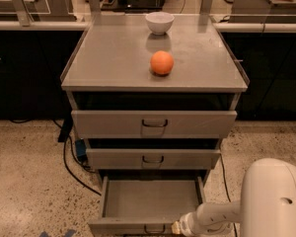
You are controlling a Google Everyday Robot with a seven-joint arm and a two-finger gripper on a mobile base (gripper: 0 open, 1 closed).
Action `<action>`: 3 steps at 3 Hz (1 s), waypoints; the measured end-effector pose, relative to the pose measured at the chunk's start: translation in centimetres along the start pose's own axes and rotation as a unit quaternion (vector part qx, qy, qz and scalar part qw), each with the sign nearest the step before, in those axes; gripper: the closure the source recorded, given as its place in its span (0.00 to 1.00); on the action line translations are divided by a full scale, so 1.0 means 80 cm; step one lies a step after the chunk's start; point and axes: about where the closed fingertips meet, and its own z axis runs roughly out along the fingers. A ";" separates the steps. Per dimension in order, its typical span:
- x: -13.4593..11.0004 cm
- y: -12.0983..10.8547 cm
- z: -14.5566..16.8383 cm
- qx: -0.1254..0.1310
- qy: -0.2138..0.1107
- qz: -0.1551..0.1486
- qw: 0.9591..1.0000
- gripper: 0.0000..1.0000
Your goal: Close bottom drawer
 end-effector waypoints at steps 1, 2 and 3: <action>0.000 0.000 0.000 0.000 0.000 0.000 1.000 1.00; -0.003 -0.008 -0.001 -0.003 -0.010 0.012 1.000 1.00; -0.011 -0.022 -0.009 -0.026 -0.017 0.030 0.999 1.00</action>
Offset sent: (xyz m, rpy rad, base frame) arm 0.0077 -0.0180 0.0010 0.0038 -0.0130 -0.0634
